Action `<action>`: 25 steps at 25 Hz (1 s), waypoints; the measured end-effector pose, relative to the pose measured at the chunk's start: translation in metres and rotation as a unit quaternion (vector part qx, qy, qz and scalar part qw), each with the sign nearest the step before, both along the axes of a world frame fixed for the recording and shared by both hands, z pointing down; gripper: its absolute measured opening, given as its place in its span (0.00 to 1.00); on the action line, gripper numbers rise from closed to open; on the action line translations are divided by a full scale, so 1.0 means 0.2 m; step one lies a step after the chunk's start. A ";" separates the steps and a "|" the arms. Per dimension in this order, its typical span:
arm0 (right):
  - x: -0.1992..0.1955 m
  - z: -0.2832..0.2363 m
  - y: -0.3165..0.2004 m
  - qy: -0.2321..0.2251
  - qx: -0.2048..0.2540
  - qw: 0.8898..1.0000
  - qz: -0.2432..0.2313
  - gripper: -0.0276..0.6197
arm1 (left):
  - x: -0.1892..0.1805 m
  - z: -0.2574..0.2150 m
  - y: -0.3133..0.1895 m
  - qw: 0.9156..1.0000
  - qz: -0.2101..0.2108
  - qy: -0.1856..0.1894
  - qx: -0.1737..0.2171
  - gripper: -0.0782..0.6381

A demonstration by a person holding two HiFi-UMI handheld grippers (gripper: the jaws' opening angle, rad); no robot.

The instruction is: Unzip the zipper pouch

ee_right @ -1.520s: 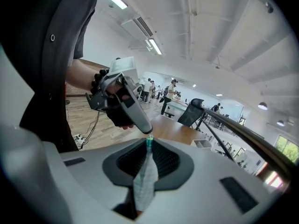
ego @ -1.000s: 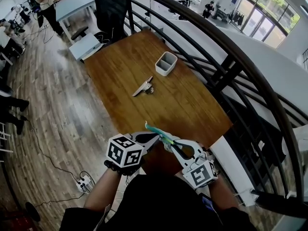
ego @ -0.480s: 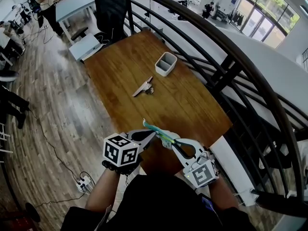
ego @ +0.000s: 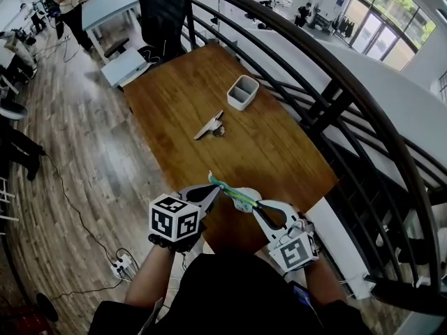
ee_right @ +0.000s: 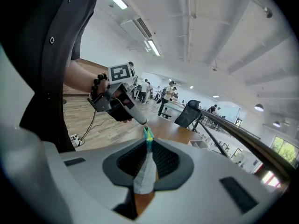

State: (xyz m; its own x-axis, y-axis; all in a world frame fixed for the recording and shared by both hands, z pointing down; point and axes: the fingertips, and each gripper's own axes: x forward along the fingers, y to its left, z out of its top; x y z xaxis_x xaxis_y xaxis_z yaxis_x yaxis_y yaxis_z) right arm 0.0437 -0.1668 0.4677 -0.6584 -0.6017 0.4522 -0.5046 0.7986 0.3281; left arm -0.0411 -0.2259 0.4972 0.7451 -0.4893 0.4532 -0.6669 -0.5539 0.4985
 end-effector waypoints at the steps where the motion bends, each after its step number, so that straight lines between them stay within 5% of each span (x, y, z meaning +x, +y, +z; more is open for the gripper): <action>1: 0.00 0.00 0.00 0.001 0.001 1.000 -0.001 0.10 | -0.01 0.00 0.00 1.000 -0.004 0.000 -0.001 0.13; 25: 0.10 -0.01 -0.04 0.007 0.000 1.000 0.025 0.10 | -0.13 0.04 -0.12 0.999 -0.044 -0.025 0.006 0.13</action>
